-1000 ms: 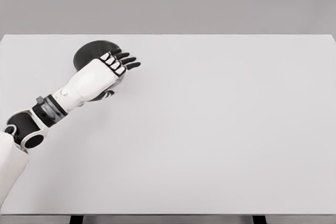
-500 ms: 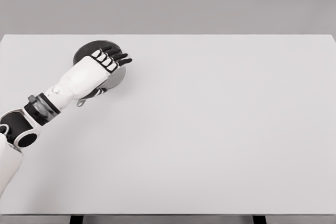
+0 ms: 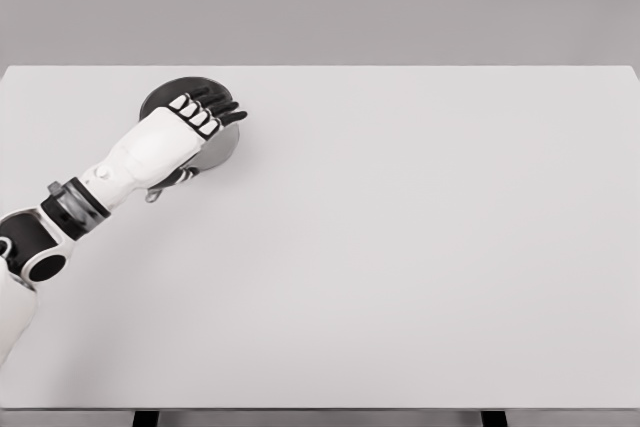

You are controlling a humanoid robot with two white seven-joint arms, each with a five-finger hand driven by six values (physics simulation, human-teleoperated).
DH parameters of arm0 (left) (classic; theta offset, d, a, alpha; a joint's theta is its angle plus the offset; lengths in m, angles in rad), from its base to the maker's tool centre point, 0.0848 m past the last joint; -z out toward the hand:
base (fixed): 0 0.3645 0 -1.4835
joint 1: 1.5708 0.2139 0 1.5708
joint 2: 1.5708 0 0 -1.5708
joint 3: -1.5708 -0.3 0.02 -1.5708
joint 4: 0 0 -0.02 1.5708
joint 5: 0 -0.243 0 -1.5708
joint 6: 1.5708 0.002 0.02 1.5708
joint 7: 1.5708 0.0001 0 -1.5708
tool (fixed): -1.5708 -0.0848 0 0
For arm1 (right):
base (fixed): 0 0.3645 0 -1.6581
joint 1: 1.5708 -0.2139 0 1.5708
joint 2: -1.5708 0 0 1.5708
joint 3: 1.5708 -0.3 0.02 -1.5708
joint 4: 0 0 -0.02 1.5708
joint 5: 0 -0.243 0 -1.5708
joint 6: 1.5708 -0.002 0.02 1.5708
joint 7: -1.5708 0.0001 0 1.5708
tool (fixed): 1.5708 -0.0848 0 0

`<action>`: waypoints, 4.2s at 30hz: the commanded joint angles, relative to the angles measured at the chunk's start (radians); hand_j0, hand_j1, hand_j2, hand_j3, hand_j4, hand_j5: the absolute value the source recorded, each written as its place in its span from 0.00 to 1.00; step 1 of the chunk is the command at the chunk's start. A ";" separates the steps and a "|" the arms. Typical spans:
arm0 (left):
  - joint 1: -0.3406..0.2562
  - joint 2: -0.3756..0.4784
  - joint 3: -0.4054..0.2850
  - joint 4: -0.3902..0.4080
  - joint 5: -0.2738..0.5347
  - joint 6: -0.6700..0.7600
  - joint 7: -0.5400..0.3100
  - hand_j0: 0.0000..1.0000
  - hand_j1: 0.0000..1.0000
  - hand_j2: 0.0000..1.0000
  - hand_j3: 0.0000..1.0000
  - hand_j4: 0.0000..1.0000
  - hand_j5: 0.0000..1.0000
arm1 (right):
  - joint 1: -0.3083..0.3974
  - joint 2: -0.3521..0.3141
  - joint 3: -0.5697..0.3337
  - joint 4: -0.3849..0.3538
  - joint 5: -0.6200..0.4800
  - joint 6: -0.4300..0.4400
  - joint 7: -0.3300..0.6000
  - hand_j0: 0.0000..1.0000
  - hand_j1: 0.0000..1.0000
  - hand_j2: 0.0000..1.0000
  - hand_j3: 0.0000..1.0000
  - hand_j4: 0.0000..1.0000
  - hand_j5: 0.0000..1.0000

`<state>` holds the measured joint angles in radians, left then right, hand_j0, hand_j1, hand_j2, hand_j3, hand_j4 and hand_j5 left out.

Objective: Rotate pot handle

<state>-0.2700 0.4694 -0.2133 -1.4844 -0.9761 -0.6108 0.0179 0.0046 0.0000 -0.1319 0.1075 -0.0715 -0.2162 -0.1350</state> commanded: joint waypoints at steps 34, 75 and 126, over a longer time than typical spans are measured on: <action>0.066 0.072 0.137 -0.008 0.016 0.000 0.002 1.00 1.00 1.00 1.00 1.00 1.00 | 0.000 0.000 0.000 0.000 -0.001 0.000 0.000 1.00 1.00 1.00 1.00 1.00 1.00; 0.032 0.141 0.299 0.202 -0.012 0.000 0.001 1.00 1.00 1.00 1.00 1.00 1.00 | 0.000 0.000 0.000 0.000 -0.001 0.000 0.000 1.00 1.00 1.00 1.00 1.00 1.00; -0.057 0.130 0.290 0.286 -0.047 0.000 0.001 1.00 1.00 1.00 1.00 1.00 1.00 | 0.000 0.000 0.000 0.000 -0.001 0.000 0.000 1.00 1.00 1.00 1.00 1.00 1.00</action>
<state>-0.3252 0.5989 0.0761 -1.1962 -1.0311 -0.6108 0.0177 0.0031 0.0000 -0.1318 0.1074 -0.0714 -0.2162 -0.1350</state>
